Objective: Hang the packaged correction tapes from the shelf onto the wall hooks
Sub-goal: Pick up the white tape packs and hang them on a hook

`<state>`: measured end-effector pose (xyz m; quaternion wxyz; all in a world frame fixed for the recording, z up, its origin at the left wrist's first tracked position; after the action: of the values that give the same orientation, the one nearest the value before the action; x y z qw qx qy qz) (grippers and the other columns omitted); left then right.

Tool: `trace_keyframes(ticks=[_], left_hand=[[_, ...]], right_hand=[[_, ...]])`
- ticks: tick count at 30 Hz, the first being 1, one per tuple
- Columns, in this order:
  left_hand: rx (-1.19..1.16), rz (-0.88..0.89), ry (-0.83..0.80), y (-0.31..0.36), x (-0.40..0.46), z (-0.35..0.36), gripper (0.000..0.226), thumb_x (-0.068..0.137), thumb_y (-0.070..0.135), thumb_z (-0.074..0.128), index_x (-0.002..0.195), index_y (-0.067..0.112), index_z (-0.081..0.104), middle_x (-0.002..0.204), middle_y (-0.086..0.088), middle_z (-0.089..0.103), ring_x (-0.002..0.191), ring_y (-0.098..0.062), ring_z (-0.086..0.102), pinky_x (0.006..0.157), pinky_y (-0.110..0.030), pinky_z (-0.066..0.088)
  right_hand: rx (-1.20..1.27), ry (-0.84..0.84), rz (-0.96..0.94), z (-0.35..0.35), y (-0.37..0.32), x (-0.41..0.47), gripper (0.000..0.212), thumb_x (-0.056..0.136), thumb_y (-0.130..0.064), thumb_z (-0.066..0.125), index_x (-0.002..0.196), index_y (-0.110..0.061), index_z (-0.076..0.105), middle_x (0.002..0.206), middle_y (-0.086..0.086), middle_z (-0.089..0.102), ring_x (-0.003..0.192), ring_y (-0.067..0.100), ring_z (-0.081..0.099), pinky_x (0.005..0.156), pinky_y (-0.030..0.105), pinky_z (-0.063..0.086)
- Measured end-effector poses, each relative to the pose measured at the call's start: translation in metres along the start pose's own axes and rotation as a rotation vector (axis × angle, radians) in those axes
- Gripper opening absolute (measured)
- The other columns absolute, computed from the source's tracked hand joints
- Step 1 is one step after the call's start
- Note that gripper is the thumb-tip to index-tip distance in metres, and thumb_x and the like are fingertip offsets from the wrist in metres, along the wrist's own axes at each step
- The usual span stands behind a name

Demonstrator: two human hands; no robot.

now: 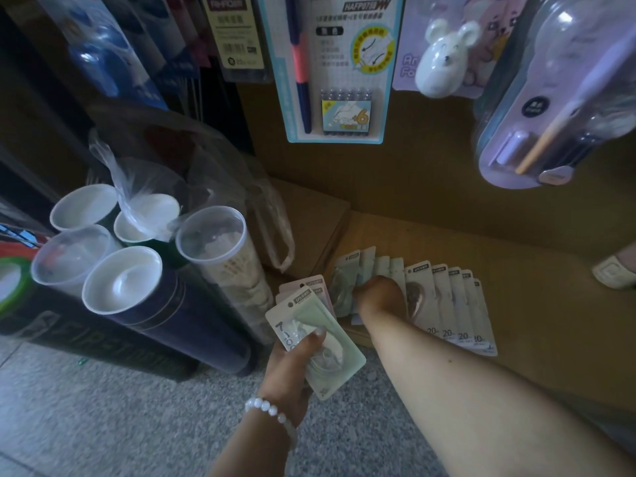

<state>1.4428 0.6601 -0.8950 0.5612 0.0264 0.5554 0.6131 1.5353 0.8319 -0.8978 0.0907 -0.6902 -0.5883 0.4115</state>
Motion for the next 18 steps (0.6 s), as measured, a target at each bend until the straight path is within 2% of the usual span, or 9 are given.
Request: trace_keyframes(ticks=[2, 4, 6, 8, 11, 14, 16, 17, 18], left_hand=[[0.003, -0.001, 0.002, 0.0, 0.001, -0.001, 0.062, 0.067, 0.022, 0.078, 0.126, 0.013, 0.06, 0.113, -0.02, 0.072, 0.098, -0.035, 0.071, 0.073, -0.046, 0.059], [0.008, -0.004, 0.001, -0.001, 0.002, -0.001, 0.062, 0.067, 0.023, 0.078, 0.125, 0.013, 0.06, 0.113, -0.019, 0.072, 0.098, -0.035, 0.071, 0.074, -0.046, 0.059], [0.011, -0.006, -0.003, -0.001, 0.003, -0.001, 0.062, 0.067, 0.023, 0.078, 0.125, 0.013, 0.06, 0.111, -0.019, 0.073, 0.097, -0.034, 0.072, 0.073, -0.045, 0.059], [0.006, -0.004, -0.014, -0.002, 0.003, -0.001, 0.061, 0.067, 0.022, 0.078, 0.124, 0.012, 0.061, 0.107, -0.017, 0.073, 0.094, -0.033, 0.072, 0.071, -0.044, 0.059], [0.008, 0.001, -0.03, -0.002, 0.003, 0.001, 0.058, 0.068, 0.019, 0.08, 0.123, 0.012, 0.061, 0.102, -0.015, 0.075, 0.09, -0.03, 0.074, 0.069, -0.042, 0.059], [0.003, 0.0, -0.027, -0.002, 0.004, 0.0, 0.055, 0.07, 0.015, 0.083, 0.121, 0.012, 0.062, 0.102, -0.015, 0.075, 0.089, -0.029, 0.074, 0.068, -0.042, 0.059], [-0.002, 0.0, -0.023, -0.002, 0.006, 0.0, 0.055, 0.07, 0.014, 0.082, 0.12, 0.013, 0.062, 0.102, -0.014, 0.075, 0.088, -0.029, 0.074, 0.069, -0.042, 0.059], [0.001, -0.002, -0.018, -0.002, 0.006, -0.001, 0.055, 0.069, 0.015, 0.082, 0.12, 0.013, 0.062, 0.102, -0.014, 0.075, 0.089, -0.029, 0.074, 0.068, -0.042, 0.059], [0.005, -0.004, -0.014, -0.002, 0.007, -0.002, 0.056, 0.068, 0.016, 0.082, 0.121, 0.014, 0.062, 0.104, -0.014, 0.075, 0.09, -0.03, 0.074, 0.068, -0.042, 0.059]], right_hand=[[0.003, 0.004, -0.029, 0.005, -0.001, 0.004, 0.019, 0.083, -0.028, 0.061, 0.077, -0.012, 0.068, 0.08, 0.008, 0.072, 0.072, 0.025, 0.07, 0.068, 0.036, 0.06], [0.049, -0.002, -0.044, 0.004, -0.006, 0.002, 0.013, 0.083, -0.026, 0.064, 0.082, -0.014, 0.067, 0.085, 0.007, 0.072, 0.074, 0.027, 0.07, 0.065, 0.035, 0.059], [0.058, -0.004, -0.051, 0.001, -0.007, 0.002, 0.015, 0.086, -0.023, 0.064, 0.097, -0.012, 0.065, 0.094, 0.004, 0.068, 0.083, 0.028, 0.069, 0.061, 0.026, 0.054], [0.057, 0.0, -0.069, -0.002, -0.005, 0.003, 0.027, 0.087, -0.025, 0.064, 0.112, -0.016, 0.059, 0.104, 0.003, 0.064, 0.095, 0.028, 0.066, 0.062, 0.022, 0.051], [-0.018, -0.023, -0.093, 0.001, -0.007, 0.011, 0.041, 0.087, -0.038, 0.061, 0.126, -0.028, 0.054, 0.122, 0.008, 0.06, 0.106, 0.03, 0.061, 0.079, 0.026, 0.052], [-0.086, -0.014, -0.129, 0.003, -0.013, 0.017, 0.042, 0.089, -0.04, 0.057, 0.13, -0.028, 0.055, 0.126, 0.01, 0.058, 0.113, 0.032, 0.057, 0.094, 0.037, 0.05], [-0.047, -0.002, -0.164, 0.003, -0.018, 0.017, 0.035, 0.09, -0.033, 0.057, 0.125, -0.024, 0.059, 0.122, 0.007, 0.062, 0.11, 0.03, 0.059, 0.087, 0.033, 0.053], [-0.022, -0.009, -0.154, 0.005, -0.018, 0.019, 0.03, 0.091, -0.029, 0.058, 0.12, -0.021, 0.062, 0.117, 0.005, 0.064, 0.106, 0.029, 0.062, 0.073, 0.026, 0.053], [-0.02, -0.031, -0.122, 0.008, -0.017, 0.02, 0.025, 0.091, -0.026, 0.06, 0.113, -0.017, 0.066, 0.11, 0.004, 0.066, 0.1, 0.028, 0.064, 0.058, 0.019, 0.048]])
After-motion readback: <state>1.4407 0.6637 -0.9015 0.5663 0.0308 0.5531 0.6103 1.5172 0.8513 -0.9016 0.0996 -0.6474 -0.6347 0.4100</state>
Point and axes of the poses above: each hand's wrist, its own x-axis towards the middle knuckle, its own z-axis out of the palm, y = z × x, the point moved 5 cm from there along x, towards the middle knuckle
